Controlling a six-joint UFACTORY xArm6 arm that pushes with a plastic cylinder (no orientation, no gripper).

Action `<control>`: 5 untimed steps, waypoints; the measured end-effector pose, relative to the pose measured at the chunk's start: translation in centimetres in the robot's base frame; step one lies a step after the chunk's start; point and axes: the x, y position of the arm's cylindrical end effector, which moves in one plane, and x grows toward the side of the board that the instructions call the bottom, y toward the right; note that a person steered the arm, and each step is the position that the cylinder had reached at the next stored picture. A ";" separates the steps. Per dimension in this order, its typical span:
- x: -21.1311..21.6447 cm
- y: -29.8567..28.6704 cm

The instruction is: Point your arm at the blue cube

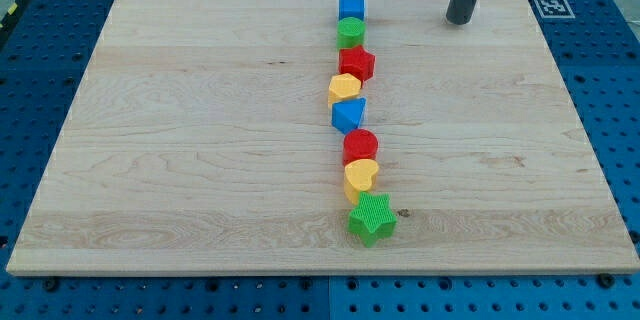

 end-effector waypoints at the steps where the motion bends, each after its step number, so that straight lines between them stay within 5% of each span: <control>1: 0.0 0.0; 5: -0.3 -8.2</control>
